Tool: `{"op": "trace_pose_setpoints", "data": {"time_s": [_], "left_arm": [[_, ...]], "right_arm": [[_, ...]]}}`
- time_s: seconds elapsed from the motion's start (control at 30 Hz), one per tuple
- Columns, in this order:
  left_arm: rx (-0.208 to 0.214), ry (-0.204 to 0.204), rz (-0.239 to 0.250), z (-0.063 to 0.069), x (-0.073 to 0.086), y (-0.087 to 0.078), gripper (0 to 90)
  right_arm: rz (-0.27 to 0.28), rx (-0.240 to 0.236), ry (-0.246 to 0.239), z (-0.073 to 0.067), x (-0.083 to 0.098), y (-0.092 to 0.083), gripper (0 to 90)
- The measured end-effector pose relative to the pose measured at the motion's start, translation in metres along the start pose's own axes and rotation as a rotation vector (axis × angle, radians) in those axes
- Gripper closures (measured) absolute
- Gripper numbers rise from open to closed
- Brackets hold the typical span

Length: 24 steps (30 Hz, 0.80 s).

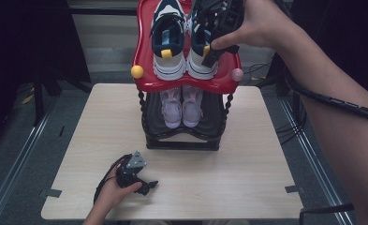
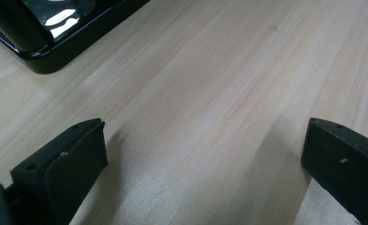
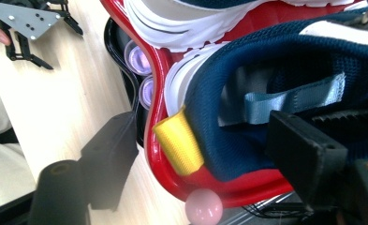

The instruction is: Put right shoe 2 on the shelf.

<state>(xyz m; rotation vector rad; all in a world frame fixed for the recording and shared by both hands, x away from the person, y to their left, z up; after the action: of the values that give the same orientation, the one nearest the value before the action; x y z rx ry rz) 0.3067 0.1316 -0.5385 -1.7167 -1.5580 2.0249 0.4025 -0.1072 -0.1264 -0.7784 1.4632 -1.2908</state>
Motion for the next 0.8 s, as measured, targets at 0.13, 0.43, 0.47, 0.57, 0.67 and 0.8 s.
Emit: {"op": "trace_pose_setpoints", "data": {"time_s": [0.13, 0.43, 0.47, 0.57, 0.67, 0.8], "left_arm": [[0.001, 0.0, -0.001, 0.0, 0.0, 0.0, 0.0], [0.001, 0.001, -0.001, 0.0, 0.0, 0.0, 0.0], [-0.002, 0.002, 0.0, 0.0, 0.0, 0.0, 0.0], [-0.002, 0.002, 0.0, 0.0, 0.0, 0.0, 0.0], [0.0, 0.0, 0.0, 0.0, 0.0, 0.0, 0.0], [0.001, 0.0, -0.001, 0.0, 0.0, 0.0, 0.0]], "right_arm": [[-0.006, -0.013, 0.026, -0.002, 0.004, -0.002, 19.8], [0.001, -0.04, 0.041, -0.002, 0.015, -0.017, 15.1], [0.0, -0.041, 0.045, -0.002, 0.017, -0.018, 15.0], [-0.01, -0.039, 0.059, -0.002, 0.022, -0.019, 15.1], [-0.011, -0.049, 0.061, -0.002, 0.027, -0.019, 15.1], [-0.012, -0.061, 0.065, -0.003, 0.032, -0.017, 15.6]]}}
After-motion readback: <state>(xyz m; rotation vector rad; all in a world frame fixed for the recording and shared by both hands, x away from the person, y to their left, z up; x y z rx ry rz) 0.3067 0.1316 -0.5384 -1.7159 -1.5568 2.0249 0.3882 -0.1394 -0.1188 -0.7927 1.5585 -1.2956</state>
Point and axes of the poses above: each handheld gripper's, and its own axes: y roughly forward along the jaws, x roughly out of its underside, z roughly to its right, the point moved 4 cm from there along y, roughly forward along the jaws, and after that the axes turned 13 degrees about -x, right-handed, at the moved point
